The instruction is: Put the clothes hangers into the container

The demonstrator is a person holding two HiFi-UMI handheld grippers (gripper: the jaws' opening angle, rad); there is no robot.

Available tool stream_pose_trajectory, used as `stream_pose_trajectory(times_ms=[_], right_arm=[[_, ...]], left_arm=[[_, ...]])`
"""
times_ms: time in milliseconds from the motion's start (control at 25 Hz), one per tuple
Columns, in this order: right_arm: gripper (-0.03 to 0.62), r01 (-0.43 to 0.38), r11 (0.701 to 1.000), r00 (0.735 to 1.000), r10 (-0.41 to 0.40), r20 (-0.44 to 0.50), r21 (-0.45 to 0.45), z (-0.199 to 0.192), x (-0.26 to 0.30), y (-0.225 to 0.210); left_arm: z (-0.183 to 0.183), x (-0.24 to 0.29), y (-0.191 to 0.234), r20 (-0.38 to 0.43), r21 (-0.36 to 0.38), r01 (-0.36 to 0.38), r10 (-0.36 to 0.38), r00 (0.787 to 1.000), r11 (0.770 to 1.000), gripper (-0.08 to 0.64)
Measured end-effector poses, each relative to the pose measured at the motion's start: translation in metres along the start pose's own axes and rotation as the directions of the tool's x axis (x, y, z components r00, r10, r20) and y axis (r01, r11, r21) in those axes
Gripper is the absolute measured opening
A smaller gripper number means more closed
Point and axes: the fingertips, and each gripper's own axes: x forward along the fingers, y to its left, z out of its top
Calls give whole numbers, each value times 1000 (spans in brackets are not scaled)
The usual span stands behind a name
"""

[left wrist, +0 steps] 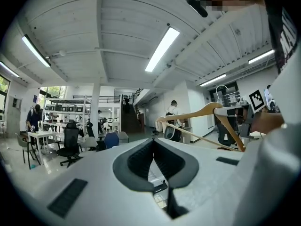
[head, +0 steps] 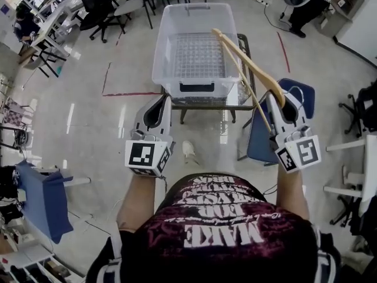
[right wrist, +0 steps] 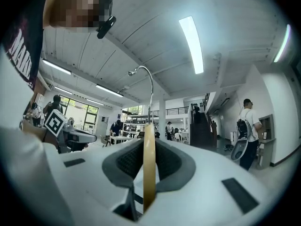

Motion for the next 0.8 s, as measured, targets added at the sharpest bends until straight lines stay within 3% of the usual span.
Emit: stream_pose_trajectory(times_ms=[320, 600, 800], right_arm=[[61, 14, 1000, 1000, -15, -22, -17, -1, 48, -21], [61, -15, 1000, 999, 14, -47, -20, -4, 104, -10], [61, -7, 1000, 999, 6, -37, -22, 0, 126, -14]], left_arm=[[6, 55, 24, 8, 14, 25, -25, 1000, 1000, 6], [-3, 74, 73, -2, 12, 4, -4, 1000, 1000, 6], [2, 97, 83, 3, 15, 39, -39, 999, 999, 6]])
